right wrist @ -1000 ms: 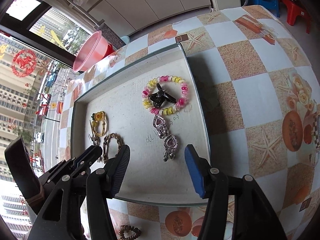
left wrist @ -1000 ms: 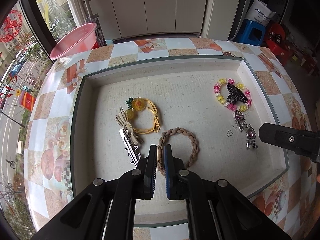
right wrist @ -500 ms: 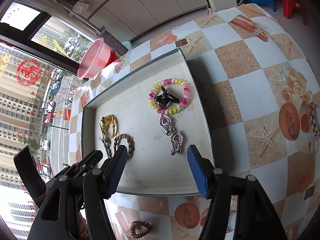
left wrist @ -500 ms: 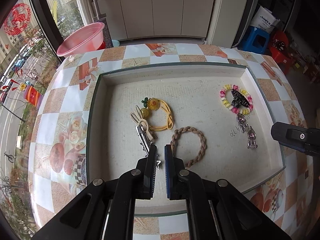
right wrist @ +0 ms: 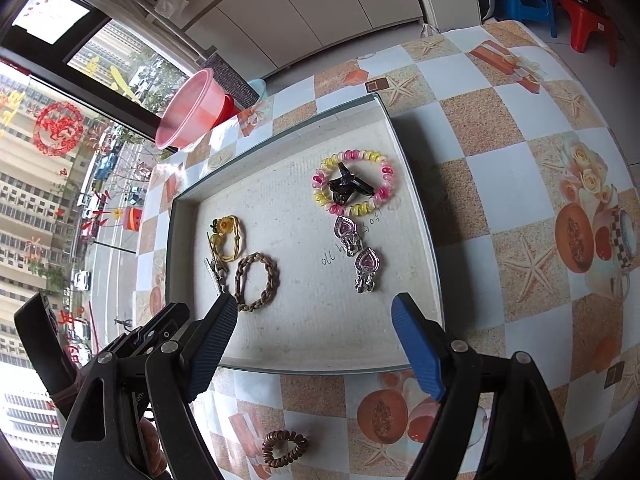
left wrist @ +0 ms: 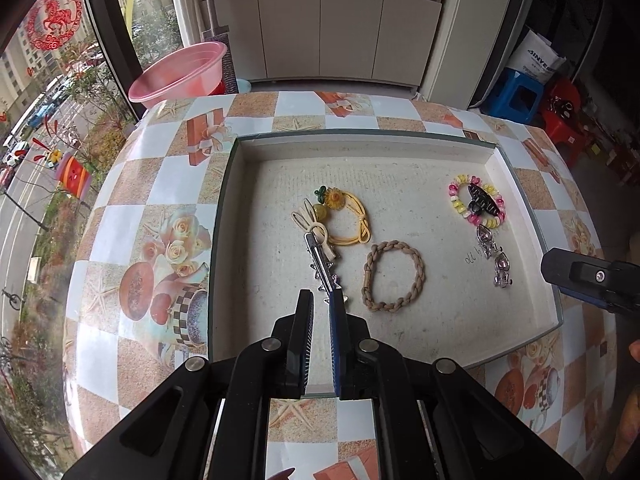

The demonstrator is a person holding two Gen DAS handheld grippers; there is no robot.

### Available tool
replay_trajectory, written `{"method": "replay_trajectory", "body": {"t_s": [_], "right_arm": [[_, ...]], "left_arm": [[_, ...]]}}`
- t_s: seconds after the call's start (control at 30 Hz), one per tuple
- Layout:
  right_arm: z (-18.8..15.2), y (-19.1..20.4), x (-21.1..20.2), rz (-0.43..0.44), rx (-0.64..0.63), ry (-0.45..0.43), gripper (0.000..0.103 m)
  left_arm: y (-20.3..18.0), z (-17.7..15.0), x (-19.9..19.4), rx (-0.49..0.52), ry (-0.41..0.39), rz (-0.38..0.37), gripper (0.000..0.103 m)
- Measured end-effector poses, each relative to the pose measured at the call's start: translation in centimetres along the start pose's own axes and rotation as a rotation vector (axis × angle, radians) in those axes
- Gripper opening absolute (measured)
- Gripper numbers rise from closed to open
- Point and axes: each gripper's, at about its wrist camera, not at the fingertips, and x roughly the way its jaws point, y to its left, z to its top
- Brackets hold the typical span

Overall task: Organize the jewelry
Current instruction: 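Open the right gripper beside the first pendant while the left gripper releases the rope bracelet, then move the left gripper to the brown coil hair tie while the right gripper approaches the green wristband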

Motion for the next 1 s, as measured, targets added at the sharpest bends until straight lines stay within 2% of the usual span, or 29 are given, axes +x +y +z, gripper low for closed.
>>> {"method": "replay_trajectory", "body": {"t_s": [0.03,0.07,0.1,0.17,0.47,0.63,0.83,1.0], "right_arm": [[-0.1,0.0,0.0,-0.007,-0.002,0.001,0.084],[-0.2,0.0,0.0,-0.012,-0.003,0.002,0.093],[-0.3,0.0,0.0,-0.017,-0.003,0.001,0.095],[-0.5,0.0,-0.2,-0.022,-0.005,-0.005,0.103],[-0.8,0.8,-1.2,-0.052,-0.042,-0.070,0.103],[-1.5,1.5,-2.4,-0.073,-0.065,-0.138,0.103],[-2.9,1.5,-3.6,-0.081,-0.068,-0.092,0.103],[-5.3,0.8,-4.5,-0.076,-0.041,-0.073,0.103]], "left_arm": [[0.1,-0.1,-0.2,0.000,-0.004,0.004,0.052],[0.2,-0.1,-0.3,0.012,0.130,0.028,0.092],[0.4,-0.3,-0.2,-0.002,0.124,0.032,0.103],[0.6,-0.8,0.7,-0.007,0.118,0.029,0.103],[0.2,-3.2,4.9,0.017,0.104,0.048,0.103],[0.2,-5.0,6.6,0.029,0.109,0.049,0.103],[0.1,-8.1,7.7,0.080,0.101,0.091,0.103],[1.4,-11.1,8.5,0.065,0.130,0.085,0.103]]}}
